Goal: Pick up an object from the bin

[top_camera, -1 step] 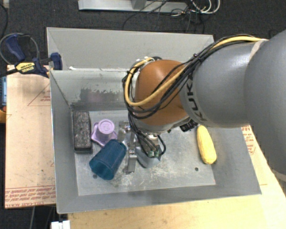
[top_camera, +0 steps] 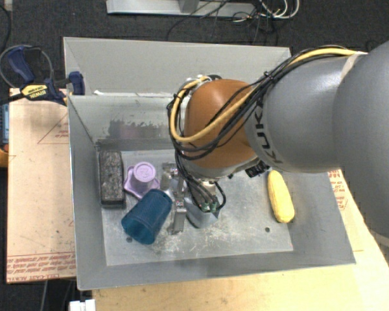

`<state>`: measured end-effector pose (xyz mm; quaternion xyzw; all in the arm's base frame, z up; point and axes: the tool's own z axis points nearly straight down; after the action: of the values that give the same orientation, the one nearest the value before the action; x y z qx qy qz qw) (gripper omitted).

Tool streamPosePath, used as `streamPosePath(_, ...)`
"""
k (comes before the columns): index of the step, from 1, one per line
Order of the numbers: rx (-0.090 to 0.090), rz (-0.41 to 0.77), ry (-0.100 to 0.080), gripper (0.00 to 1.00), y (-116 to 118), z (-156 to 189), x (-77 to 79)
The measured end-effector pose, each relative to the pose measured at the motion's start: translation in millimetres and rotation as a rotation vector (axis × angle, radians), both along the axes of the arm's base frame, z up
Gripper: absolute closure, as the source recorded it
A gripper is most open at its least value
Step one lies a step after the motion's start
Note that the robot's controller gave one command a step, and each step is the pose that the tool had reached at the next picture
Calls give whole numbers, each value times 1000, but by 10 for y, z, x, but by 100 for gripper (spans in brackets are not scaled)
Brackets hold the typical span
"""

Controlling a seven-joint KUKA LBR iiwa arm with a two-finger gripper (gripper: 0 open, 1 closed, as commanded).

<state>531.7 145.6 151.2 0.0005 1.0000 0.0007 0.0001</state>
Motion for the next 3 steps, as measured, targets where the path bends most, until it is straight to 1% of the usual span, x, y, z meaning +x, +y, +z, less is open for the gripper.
streamPosePath(1, 0, -181, 7, 0, 372, -842, -347)
streamPosePath(2, 3, -320, -8, 0, 162, 88, -263)
streamPosePath(3, 0, -203, 7, 0, 961, -524, -460)
